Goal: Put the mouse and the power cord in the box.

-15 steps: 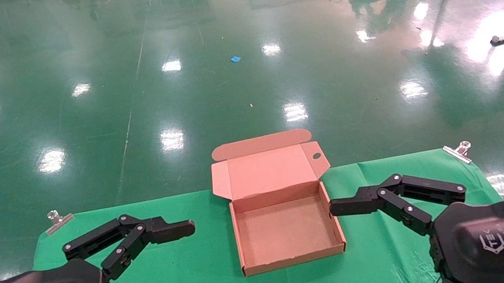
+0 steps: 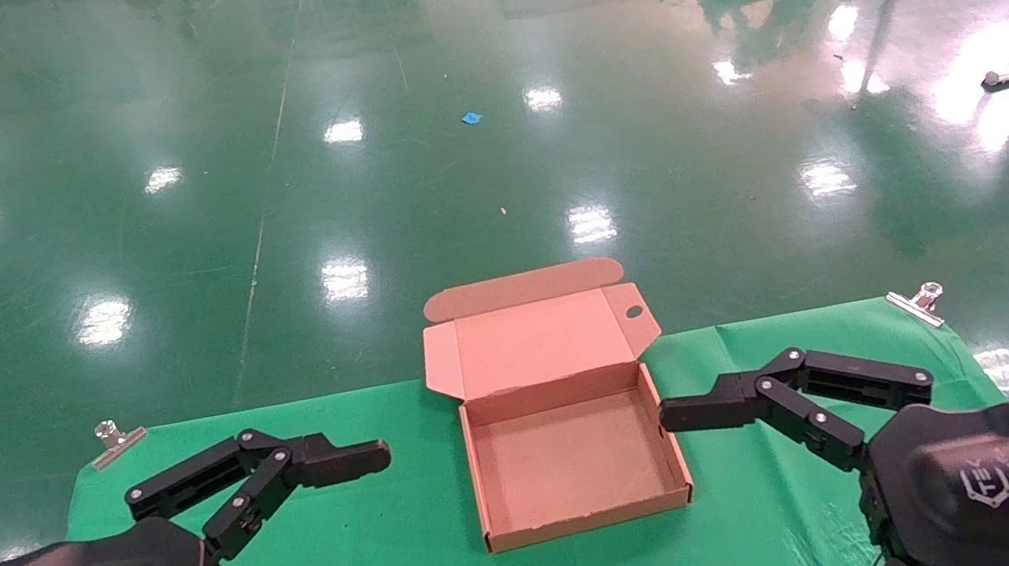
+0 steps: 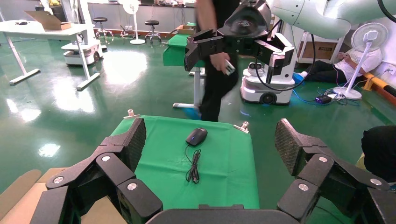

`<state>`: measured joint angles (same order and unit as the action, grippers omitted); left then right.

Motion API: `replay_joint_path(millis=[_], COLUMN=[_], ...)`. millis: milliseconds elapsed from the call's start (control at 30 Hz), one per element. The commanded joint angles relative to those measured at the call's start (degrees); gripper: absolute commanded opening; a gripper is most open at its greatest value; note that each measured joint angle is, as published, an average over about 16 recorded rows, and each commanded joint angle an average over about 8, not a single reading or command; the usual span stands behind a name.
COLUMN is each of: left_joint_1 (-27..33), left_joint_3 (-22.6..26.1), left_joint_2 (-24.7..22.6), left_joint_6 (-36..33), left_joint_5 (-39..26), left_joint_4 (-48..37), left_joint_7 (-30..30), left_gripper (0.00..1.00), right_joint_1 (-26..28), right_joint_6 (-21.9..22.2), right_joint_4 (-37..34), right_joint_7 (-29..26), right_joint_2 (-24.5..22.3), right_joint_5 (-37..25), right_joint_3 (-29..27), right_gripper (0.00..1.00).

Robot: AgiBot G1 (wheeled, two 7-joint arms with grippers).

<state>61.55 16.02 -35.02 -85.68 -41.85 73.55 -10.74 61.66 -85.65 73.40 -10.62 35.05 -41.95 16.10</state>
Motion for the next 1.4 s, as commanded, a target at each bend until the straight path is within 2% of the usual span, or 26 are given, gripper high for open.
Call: replay_joint_path(millis=[33,500,833,1067,1233,1400], left_joint_1=[0.00,0.28,5.16,10.34,14.85,18.97], left_joint_3=[0.00,0.29,4.04,9.80,16.12,22.94], left_joint_2=[0.00,0.31,1.16,1.63,1.30,-0.49], left_joint_6=[0.00,-0.35,-3.66,-5.04,-5.34,-5.30], left_joint_5=[0.00,-0.80,-8.10,-15.14,-21.11,-26.61], left_joint_4=[0.00,0.27,-0.03,-0.67,-2.12,-7.31], left_joint_7=[0.00,0.08,0.29,1.97,4.52,8.03], left_gripper=[1.00,1.00,1.00,1.00,1.00,1.00], right_joint_1=[0.00,0.05,0.51,3.05,6.30,10.36], right_joint_6=[0.00,-0.23,-2.76,-4.71,-5.10,-5.05], right_joint_4=[0.00,0.13,-1.75,-5.36,-8.46,-13.44], right_joint_7=[0.00,0.25,3.37,7.75,11.78,16.34], right_joint_2=[0.00,-0.51,-4.33,-6.73,-7.64,-6.73], right_joint_5=[0.00,-0.55,-5.16,-11.91,-18.13,-24.75], right_joint_3=[0.00,0.04,0.64,3.84,8.28,13.48], right_gripper=[1.00,1.00,1.00,1.00,1.00,1.00])
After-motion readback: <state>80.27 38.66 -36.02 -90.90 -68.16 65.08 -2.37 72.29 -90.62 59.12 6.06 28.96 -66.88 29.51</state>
